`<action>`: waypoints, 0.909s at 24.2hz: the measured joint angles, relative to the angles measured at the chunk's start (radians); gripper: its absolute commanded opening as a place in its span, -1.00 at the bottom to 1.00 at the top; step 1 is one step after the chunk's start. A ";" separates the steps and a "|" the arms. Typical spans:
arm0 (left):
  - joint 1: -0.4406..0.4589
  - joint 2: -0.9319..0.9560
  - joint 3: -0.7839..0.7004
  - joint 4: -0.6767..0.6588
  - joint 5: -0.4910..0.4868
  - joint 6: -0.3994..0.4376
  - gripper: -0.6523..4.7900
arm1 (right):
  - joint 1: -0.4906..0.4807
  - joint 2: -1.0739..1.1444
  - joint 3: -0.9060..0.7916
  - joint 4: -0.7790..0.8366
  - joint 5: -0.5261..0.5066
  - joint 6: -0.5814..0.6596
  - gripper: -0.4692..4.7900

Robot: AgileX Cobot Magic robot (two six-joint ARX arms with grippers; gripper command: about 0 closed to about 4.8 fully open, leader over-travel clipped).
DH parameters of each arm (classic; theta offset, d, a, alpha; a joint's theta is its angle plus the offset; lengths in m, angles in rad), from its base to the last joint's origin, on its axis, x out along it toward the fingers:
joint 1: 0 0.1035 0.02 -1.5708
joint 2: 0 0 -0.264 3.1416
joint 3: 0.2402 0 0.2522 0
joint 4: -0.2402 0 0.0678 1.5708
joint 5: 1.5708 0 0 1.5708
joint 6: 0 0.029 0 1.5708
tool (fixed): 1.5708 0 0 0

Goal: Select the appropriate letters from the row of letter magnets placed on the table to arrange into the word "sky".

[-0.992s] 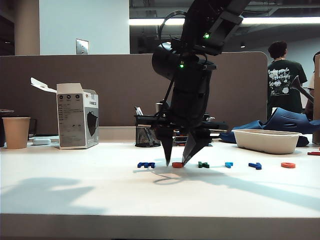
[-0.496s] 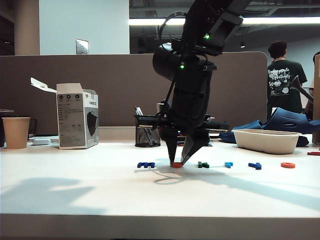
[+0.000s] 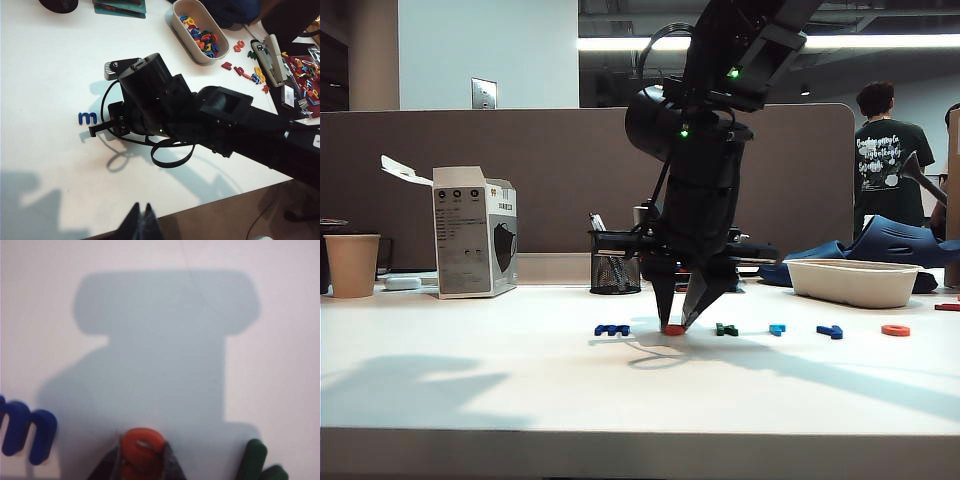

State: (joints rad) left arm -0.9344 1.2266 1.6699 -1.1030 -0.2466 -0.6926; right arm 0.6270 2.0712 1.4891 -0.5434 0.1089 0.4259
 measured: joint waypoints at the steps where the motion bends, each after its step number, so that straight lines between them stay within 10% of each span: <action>1: 0.000 0.000 0.000 0.000 0.000 0.000 -0.78 | 0.000 0.000 0.000 0.002 0.000 0.000 -0.55; 22: 0.000 0.000 0.000 0.000 0.000 0.000 -0.78 | 0.025 -0.026 -0.008 -0.082 -0.011 0.000 -0.55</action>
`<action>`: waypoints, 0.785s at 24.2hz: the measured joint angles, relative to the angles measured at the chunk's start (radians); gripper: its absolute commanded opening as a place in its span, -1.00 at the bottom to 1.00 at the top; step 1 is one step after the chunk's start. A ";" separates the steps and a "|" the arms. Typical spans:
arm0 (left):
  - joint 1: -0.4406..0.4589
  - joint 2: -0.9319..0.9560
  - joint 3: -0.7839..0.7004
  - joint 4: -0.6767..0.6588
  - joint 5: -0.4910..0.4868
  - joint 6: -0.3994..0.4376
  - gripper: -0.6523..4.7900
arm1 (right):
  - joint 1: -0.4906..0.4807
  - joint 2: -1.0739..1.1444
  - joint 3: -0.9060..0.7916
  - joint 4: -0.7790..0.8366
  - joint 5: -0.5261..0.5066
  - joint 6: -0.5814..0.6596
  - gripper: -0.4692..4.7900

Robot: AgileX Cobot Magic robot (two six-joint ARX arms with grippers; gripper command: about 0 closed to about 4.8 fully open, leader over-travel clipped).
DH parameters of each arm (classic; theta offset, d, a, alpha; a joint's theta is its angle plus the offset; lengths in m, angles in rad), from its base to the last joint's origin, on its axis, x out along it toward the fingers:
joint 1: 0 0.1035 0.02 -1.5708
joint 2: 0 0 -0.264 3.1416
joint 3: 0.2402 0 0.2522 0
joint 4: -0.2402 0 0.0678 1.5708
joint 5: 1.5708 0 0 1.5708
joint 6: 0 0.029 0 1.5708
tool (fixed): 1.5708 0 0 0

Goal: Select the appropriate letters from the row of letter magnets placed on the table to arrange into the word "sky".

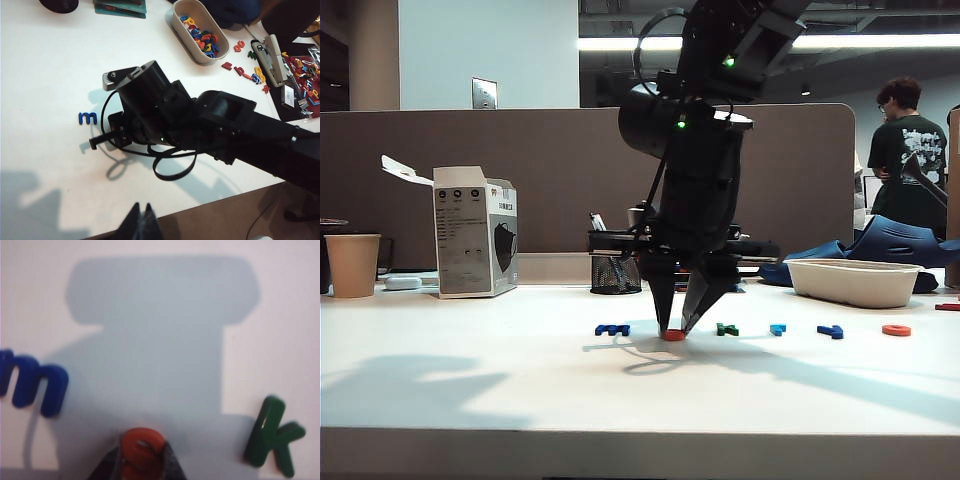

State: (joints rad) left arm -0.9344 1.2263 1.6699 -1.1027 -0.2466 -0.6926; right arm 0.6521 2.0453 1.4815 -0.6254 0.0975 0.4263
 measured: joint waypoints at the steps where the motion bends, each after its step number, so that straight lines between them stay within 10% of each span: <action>1: 0.000 0.000 0.000 0.000 0.000 0.000 -0.78 | 0.004 -0.003 -0.002 -0.008 -0.003 0.000 -0.55; 19: 0.000 0.000 0.000 0.000 0.000 0.000 -0.78 | 0.117 -0.032 -0.008 -0.163 0.004 0.120 -0.55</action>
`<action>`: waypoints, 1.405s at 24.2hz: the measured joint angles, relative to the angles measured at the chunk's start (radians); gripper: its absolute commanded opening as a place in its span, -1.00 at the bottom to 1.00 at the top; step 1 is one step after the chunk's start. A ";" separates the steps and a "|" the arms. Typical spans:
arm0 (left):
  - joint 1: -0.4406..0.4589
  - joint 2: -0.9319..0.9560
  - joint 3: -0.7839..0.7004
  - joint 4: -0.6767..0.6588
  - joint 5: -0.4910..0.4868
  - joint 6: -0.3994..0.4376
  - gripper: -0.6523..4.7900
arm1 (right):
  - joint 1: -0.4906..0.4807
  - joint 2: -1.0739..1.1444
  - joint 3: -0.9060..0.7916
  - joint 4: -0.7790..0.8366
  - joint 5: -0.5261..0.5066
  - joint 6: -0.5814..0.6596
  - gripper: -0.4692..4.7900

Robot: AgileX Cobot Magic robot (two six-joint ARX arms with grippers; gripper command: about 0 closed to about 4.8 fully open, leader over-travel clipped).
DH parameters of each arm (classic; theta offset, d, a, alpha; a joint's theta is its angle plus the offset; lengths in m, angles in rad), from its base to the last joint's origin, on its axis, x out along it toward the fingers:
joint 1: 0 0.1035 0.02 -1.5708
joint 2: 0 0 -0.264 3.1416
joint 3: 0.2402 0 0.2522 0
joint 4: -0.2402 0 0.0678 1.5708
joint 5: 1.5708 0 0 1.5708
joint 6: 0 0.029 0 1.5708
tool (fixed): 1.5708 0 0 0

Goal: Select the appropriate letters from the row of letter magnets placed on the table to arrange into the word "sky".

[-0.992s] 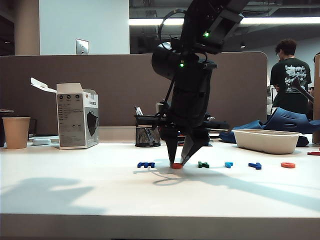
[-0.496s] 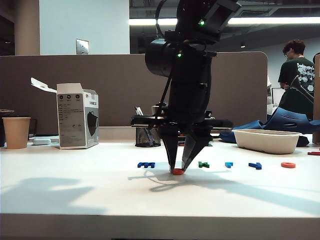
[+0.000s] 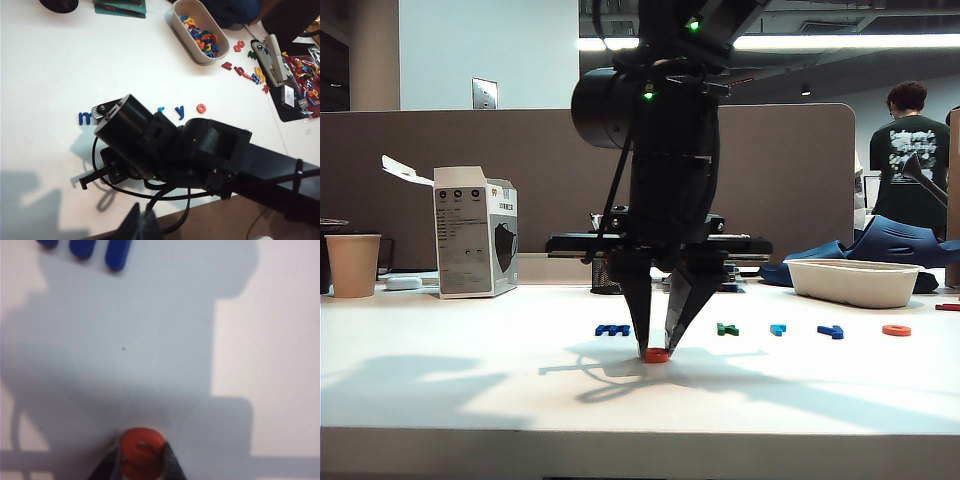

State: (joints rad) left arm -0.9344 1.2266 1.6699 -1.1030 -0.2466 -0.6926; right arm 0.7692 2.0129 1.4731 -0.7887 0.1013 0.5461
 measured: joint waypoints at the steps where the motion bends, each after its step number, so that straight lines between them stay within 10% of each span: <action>1: 0.000 0.000 0.000 0.000 0.000 0.000 -0.78 | 0.005 0.000 0.000 -0.004 0.005 0.014 -0.55; 34: 0.000 0.000 0.000 0.000 0.000 0.000 -0.78 | 0.004 -0.025 0.020 -0.085 0.008 0.019 -0.12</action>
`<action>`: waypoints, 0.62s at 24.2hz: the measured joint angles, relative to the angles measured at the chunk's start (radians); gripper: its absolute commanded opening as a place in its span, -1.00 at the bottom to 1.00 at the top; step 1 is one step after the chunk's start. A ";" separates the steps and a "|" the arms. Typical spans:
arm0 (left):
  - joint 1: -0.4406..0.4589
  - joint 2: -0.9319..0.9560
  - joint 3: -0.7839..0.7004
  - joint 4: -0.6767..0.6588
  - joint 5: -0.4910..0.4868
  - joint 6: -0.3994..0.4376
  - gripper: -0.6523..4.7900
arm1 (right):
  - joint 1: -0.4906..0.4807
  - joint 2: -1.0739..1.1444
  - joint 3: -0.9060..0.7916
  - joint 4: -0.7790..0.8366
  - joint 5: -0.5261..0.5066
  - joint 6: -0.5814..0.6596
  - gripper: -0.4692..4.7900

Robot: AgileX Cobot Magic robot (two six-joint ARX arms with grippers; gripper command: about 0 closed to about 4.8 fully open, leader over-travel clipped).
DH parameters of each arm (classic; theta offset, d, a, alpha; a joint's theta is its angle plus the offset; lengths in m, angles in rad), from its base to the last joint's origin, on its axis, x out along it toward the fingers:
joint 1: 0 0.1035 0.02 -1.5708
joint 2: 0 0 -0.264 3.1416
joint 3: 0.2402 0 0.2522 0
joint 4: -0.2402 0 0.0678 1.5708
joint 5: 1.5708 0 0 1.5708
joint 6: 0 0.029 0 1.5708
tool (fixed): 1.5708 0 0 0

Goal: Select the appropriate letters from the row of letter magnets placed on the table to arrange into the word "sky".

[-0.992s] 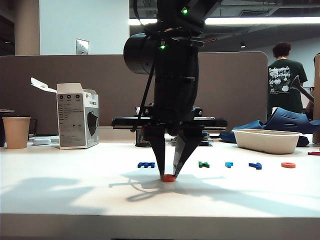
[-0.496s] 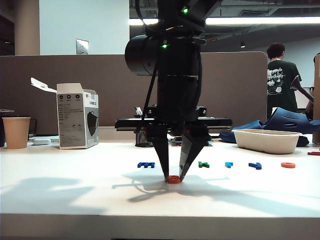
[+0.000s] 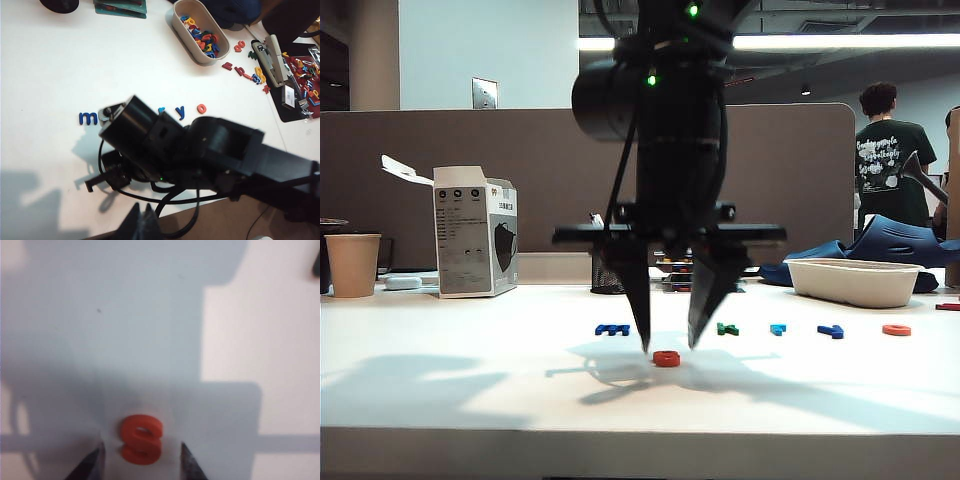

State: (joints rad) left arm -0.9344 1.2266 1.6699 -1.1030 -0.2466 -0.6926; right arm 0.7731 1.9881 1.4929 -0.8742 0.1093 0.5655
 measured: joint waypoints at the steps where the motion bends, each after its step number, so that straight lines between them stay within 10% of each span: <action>1: 0.000 0.000 0.000 0.000 0.000 0.000 -0.78 | -0.001 -0.003 0.016 0.000 0.000 -0.009 -0.12; 15: 0.000 0.000 0.000 0.000 0.000 0.000 -0.78 | -0.215 -0.006 0.147 0.029 0.075 -0.113 -0.14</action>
State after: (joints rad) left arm -0.9344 1.2266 1.6699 -1.1030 -0.2466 -0.6926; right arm 0.5583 1.9820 1.6402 -0.8455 0.1841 0.4530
